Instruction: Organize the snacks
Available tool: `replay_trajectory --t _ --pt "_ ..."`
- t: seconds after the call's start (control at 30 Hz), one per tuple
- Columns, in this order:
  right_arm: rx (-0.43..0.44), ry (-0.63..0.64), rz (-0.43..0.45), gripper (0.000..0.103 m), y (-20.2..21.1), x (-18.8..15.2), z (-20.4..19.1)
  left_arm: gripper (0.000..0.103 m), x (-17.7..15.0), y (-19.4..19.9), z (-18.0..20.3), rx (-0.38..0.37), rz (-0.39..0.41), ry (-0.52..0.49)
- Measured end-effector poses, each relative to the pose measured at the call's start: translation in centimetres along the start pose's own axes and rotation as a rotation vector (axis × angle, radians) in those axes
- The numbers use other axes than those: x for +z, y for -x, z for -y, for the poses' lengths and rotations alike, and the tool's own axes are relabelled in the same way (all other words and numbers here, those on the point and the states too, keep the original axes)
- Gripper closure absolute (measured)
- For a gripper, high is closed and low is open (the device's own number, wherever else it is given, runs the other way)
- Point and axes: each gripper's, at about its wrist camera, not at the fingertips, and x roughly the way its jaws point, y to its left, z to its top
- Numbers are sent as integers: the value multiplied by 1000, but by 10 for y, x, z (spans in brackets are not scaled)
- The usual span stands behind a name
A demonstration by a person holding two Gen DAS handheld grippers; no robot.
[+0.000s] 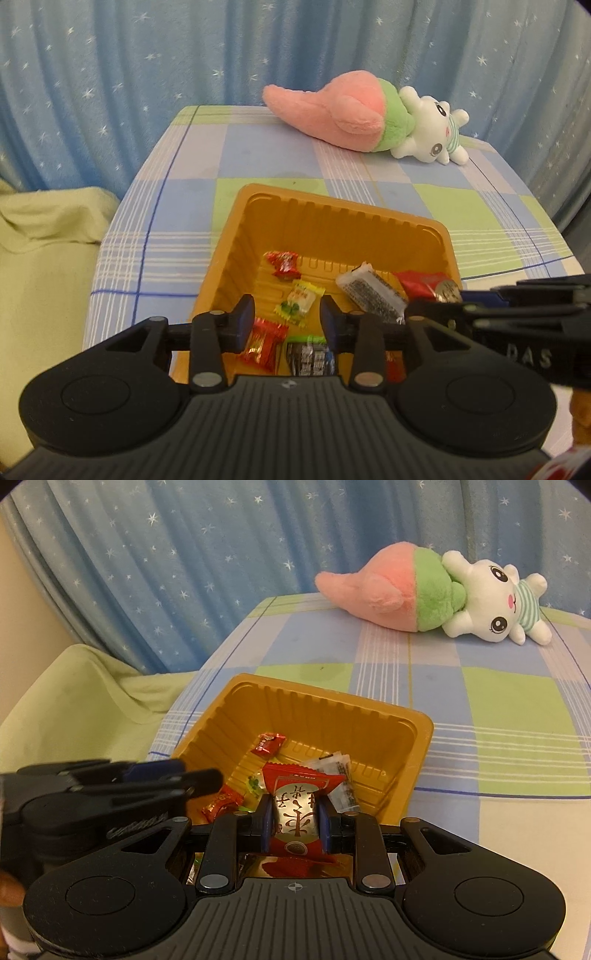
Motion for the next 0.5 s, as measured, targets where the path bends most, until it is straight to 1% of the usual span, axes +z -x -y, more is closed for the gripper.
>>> replay_trajectory --t 0.1,0.23,0.27,0.3,0.37,0.4,0.5 --pt "15 9 13 77 -1 2 -3 65 -6 10 -6 4 1 27" --pt "46 20 88 76 2 8 -12 55 -13 23 -12 18 6 45" --pt "42 21 97 69 3 10 -14 54 -14 27 -12 22 8 45" --pt "39 20 107 54 5 11 -16 54 -17 31 -13 26 11 44" --pt "54 13 146 39 12 9 -17 51 -21 39 -12 35 16 40" --pt "60 14 159 38 16 8 -18 48 -24 43 -12 41 19 39" --pt "57 14 135 38 24 3 -16 43 -32 56 -7 52 25 43"
